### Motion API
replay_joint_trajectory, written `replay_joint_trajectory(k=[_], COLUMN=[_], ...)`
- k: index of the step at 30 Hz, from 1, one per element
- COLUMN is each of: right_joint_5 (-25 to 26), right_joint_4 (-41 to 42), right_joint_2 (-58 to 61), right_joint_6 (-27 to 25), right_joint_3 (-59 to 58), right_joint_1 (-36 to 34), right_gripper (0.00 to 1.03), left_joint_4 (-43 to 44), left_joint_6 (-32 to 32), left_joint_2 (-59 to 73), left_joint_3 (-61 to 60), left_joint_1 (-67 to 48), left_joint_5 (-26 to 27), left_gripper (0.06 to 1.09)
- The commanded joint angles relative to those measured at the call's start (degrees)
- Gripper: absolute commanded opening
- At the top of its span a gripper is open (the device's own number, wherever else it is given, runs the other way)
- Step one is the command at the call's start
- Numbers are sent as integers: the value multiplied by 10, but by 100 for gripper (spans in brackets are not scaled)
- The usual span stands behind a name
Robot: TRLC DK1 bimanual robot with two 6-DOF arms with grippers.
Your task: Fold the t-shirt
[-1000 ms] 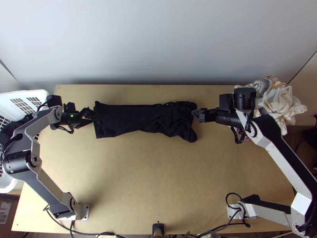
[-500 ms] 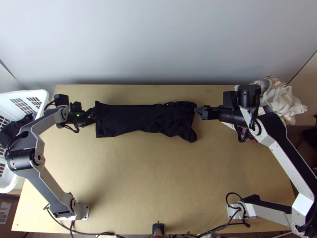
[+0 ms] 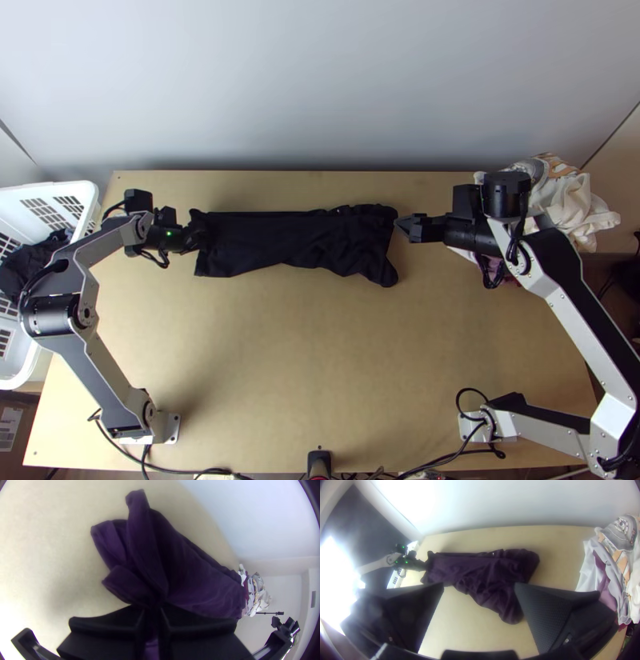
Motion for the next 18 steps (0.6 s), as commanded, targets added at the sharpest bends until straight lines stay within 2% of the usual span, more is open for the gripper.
replay_joint_trajectory(k=[1,8,18], right_joint_5=[1,0,-6], right_joint_4=[2,14,55], right_joint_2=[-11,-32,-69], right_joint_6=[-1,0,7], right_joint_3=[-11,-53,-125], right_joint_1=[-6,-10,-12], right_gripper=[99,99,99], left_joint_4=[-49,-175,-262], left_joint_6=[8,30,22], left_joint_2=[-56,-102,-80], left_joint_3=[30,125,238], left_joint_1=[17,-20,-148], left_joint_5=[-9,-44,-139], left_gripper=[9,9,9])
